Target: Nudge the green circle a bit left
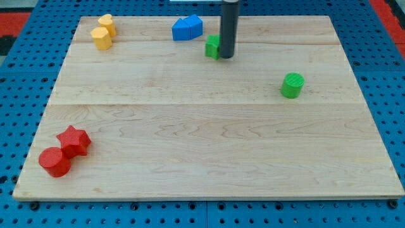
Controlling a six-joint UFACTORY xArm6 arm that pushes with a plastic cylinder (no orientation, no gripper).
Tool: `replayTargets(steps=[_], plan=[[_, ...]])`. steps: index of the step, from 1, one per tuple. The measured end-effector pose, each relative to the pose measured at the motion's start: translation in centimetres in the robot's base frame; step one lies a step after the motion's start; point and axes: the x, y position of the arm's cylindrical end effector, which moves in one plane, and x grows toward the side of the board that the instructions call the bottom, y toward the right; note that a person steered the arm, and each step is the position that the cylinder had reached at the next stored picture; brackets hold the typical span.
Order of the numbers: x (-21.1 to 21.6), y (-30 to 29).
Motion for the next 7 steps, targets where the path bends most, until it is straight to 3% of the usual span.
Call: replayTargets(steps=[2,5,6,7], plan=[[-0.7,-6.9],[-2.2,-8.3],[0.6,-8.5],[8.6,-6.3]])
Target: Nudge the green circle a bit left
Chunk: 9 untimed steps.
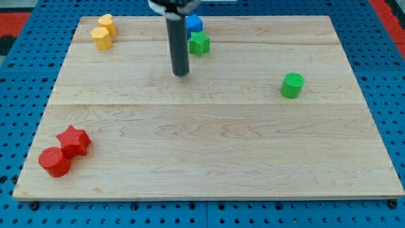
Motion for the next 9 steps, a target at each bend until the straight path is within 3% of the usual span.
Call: replayTargets(steps=[1,2,3,4,6,7,9], plan=[[8.5,6.5],[13.3,18.4],[11.6,23.4],[7.0,25.6],[5.5,25.4],[2.0,23.3],[0.7,15.0]])
